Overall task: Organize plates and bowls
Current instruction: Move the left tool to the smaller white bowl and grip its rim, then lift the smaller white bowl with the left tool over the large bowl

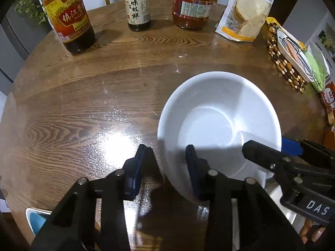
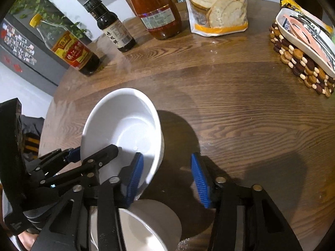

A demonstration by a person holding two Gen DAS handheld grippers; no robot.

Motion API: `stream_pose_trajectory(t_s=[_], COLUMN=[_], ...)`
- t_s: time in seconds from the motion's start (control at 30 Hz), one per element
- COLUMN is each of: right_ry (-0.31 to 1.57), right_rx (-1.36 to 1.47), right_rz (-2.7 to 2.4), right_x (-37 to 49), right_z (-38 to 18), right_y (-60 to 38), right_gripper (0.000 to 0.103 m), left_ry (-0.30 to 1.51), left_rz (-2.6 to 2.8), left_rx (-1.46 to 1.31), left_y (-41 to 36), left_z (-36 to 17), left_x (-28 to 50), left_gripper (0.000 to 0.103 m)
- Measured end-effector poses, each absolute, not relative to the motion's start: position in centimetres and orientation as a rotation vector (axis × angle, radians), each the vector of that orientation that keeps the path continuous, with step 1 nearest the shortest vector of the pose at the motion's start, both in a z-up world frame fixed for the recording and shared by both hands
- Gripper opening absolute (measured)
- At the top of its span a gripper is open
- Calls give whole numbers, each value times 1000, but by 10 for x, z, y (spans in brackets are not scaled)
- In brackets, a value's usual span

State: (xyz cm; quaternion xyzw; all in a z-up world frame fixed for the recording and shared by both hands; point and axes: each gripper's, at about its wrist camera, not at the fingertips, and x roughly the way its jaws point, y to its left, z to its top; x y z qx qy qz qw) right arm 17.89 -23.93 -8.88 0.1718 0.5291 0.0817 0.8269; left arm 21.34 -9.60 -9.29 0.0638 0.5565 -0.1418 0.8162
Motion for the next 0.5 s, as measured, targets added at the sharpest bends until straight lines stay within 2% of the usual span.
stream_pose_trajectory(t_s=[0.07, 0.13, 0.2, 0.5], right_ry=[1121, 1111, 1101, 1053], right_rx=[356, 320, 289, 220], right_rz=[178, 172, 174, 164], right_x=[179, 180, 179, 174], right_z=[-88, -86, -83, -73], right_y=[-237, -233, -227, -217], right_gripper=[37, 31, 21, 21], left_ry=[1187, 1187, 1186, 1171], left_rz=[-310, -327, -346, -349], left_rx=[131, 125, 132, 128], left_y=[-98, -101, -107, -106], left_z=[-91, -90, -88, -85], left_x=[214, 215, 214, 215], left_gripper=[34, 25, 17, 17])
